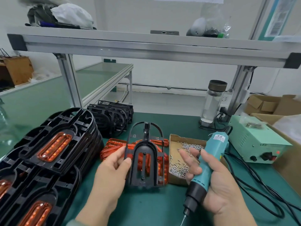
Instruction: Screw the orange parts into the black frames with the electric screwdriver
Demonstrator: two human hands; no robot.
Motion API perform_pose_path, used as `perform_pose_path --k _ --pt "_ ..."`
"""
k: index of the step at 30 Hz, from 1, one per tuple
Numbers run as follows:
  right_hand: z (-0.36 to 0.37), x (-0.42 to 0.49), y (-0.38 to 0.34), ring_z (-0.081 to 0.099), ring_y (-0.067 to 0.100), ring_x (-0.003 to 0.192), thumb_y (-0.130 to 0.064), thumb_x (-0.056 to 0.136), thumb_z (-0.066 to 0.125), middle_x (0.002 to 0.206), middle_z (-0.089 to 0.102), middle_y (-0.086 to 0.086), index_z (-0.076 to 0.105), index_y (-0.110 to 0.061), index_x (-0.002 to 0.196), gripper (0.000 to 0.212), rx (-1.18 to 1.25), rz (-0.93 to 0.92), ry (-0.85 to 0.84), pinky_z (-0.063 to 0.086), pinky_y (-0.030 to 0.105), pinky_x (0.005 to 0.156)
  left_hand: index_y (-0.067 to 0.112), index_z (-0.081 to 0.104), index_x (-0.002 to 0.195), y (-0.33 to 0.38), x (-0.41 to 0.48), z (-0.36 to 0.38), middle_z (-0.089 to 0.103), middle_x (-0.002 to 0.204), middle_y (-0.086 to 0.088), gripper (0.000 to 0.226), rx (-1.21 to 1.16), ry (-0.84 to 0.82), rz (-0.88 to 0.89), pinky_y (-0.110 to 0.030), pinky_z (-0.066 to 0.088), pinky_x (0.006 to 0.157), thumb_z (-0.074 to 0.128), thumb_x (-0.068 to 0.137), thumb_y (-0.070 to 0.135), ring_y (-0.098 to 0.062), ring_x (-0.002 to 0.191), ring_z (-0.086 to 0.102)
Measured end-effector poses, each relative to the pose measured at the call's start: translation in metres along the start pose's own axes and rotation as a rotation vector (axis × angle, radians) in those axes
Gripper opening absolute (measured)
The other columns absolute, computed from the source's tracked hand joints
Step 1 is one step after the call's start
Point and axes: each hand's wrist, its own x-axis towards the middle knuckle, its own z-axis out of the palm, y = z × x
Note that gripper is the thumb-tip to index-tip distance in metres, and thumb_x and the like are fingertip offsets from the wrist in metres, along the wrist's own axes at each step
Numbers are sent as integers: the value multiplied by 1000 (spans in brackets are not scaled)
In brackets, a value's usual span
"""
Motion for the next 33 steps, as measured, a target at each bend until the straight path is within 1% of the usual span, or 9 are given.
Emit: perform_pose_path --k 2,6,10,13,16,19,23,29,33 --pt "-3 -1 -6 43 7 35 -22 74 63 100 72 21 57 -7 101 31 23 -17 -16 45 22 38 31 64 101 6 2 -11 72 80 21 31 133 -6 75 -4 46 57 58 90 2 7 74 66" --pt "-9 -3 -15 44 5 37 -24 76 62 95 71 16 57 -8 103 32 67 -38 -59 45 23 38 31 73 89 18 0 -31 71 82 25 26 496 -186 191 2 41 65 63 87 7 13 80 62" --pt "-9 -3 -16 44 5 37 -25 76 62 91 71 13 58 -9 103 32 51 -44 -72 46 22 38 32 75 85 24 -4 -29 73 87 18 24 617 -475 113 -3 44 69 63 88 11 5 81 66" --pt "-6 -2 -14 44 5 37 -24 75 63 89 70 13 58 -9 103 32 51 -52 -69 46 23 38 39 74 86 22 0 -23 71 88 23 24 703 -585 98 -4 43 71 62 89 19 8 85 63" --pt "-6 -2 -11 45 5 38 -25 75 63 86 70 11 58 -10 101 31 72 -72 -61 46 21 41 44 72 82 17 4 -15 68 89 28 23 754 -611 117 -4 42 74 64 89 24 12 87 60" --pt "-3 -2 -7 45 5 39 -25 74 63 84 70 9 58 -12 101 30 89 -82 -56 46 20 42 44 73 79 13 8 -2 68 90 20 23 740 -602 155 -4 42 75 67 87 23 11 88 59" --pt "-1 -1 -5 45 5 40 -25 73 64 83 69 8 58 -12 100 30 79 -101 -56 45 19 42 39 72 72 6 9 11 69 82 25 19 715 -586 165 -4 42 69 71 82 22 10 79 61" --pt "-1 -2 -3 46 5 42 -25 73 64 83 70 7 56 -13 99 30 81 -110 -72 45 19 44 38 70 75 -1 8 8 68 81 25 11 771 -515 208 -15 45 76 71 82 29 11 81 59" --pt "-1 -1 -3 47 4 42 -26 71 64 82 69 6 56 -15 96 29 77 -126 -68 44 18 45 43 66 79 2 3 2 65 85 27 11 809 -514 289 -6 43 74 71 80 34 18 85 55"
